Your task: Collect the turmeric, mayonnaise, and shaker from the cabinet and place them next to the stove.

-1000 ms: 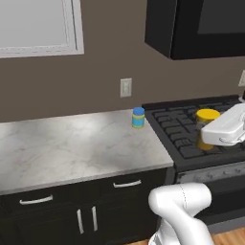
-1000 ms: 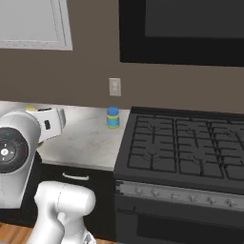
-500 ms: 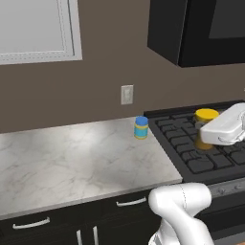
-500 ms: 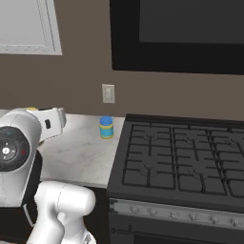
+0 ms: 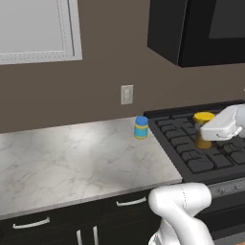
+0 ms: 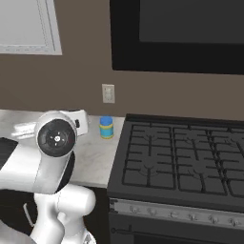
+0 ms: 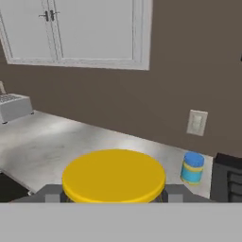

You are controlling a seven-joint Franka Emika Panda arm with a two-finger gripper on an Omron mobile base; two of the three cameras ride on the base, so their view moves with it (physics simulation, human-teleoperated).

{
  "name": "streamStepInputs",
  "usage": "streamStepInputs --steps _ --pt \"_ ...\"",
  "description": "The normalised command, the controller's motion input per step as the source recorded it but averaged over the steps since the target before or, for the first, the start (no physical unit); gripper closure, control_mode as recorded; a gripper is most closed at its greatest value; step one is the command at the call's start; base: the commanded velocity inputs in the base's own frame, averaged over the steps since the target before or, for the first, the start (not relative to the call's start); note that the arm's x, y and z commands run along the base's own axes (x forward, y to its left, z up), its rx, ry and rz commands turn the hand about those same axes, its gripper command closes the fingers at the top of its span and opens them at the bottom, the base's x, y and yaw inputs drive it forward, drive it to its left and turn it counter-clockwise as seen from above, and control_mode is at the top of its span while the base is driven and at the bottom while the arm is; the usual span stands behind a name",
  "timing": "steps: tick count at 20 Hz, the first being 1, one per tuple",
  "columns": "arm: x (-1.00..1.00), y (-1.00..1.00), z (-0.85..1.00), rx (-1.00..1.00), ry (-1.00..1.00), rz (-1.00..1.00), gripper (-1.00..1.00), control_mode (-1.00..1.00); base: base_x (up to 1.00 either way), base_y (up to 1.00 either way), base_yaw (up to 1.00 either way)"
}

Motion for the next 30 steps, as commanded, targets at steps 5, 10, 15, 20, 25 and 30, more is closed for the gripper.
streamStepInputs --steps 5,10,15,20,25,30 --pt "0.46 -0.35 -0.66 0.01 -0.04 0.14 1.00 -1.00 0.00 0.00 0.00" --pt "0.28 -0.14 -0.50 0.01 -0.10 0.19 1.00 -1.00 0.00 0.00 0.00" --pt "0.18 0.04 -0.36 -0.01 0.00 0.06 1.00 -1.00 0.00 0.00 0.00" --pt "0.38 0.25 -0.38 0.00 0.00 0.01 1.00 -1.00 0.00 0.00 0.00" --pt "0.43 0.11 -0.36 0.00 0.00 0.03 1.00 -1.00 0.00 0.00 0.00" --pt "0.41 0.00 -0.32 0.00 -0.01 0.07 1.00 -1.00 0.00 0.00 0.00"
